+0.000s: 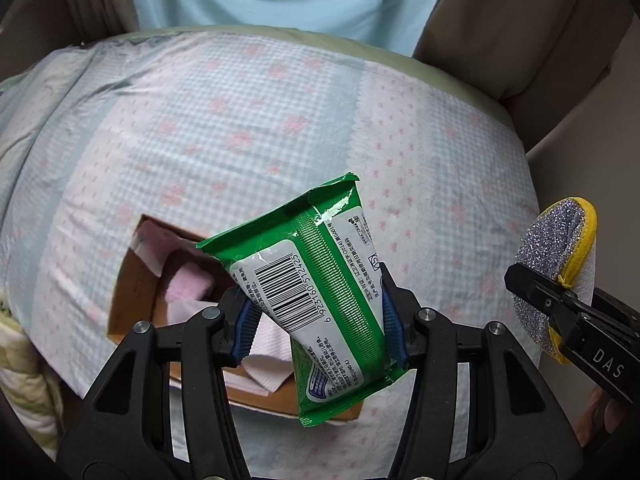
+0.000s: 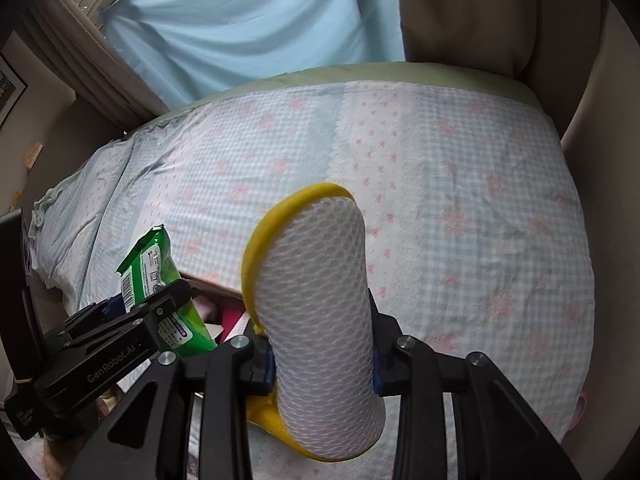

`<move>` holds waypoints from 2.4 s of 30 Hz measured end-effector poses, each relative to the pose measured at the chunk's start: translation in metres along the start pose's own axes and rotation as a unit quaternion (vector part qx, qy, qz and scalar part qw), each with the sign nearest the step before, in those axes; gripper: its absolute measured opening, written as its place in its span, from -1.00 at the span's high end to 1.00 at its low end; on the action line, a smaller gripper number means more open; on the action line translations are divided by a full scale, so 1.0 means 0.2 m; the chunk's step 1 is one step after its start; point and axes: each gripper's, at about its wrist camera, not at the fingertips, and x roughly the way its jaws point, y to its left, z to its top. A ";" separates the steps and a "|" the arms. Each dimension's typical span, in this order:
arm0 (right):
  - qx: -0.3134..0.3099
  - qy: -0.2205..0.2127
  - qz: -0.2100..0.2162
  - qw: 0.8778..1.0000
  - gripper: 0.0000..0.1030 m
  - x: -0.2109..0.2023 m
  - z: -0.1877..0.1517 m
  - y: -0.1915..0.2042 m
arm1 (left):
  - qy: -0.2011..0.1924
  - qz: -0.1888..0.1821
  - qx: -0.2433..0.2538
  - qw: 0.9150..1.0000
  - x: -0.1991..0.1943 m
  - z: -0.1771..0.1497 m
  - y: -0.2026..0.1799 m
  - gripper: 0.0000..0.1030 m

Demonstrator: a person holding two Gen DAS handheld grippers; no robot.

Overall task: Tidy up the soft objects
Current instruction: 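Carry the wipes packet and yellow pad over the box with both tools, then open both tools to drop the packet and pad into the box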

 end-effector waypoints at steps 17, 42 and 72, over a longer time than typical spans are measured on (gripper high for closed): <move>-0.014 0.066 -0.021 0.997 0.40 0.33 -0.24 0.67 | 0.064 0.002 0.058 0.996 0.08 -0.12 0.66 0.06; 0.106 0.080 -0.076 0.988 0.29 0.63 -0.35 0.62 | 0.135 -0.049 0.194 0.970 0.51 -0.19 0.81 0.04; 0.127 0.039 -0.019 0.991 -0.84 0.28 -0.41 0.67 | 0.068 -0.026 0.200 0.977 0.10 -0.23 0.82 -0.99</move>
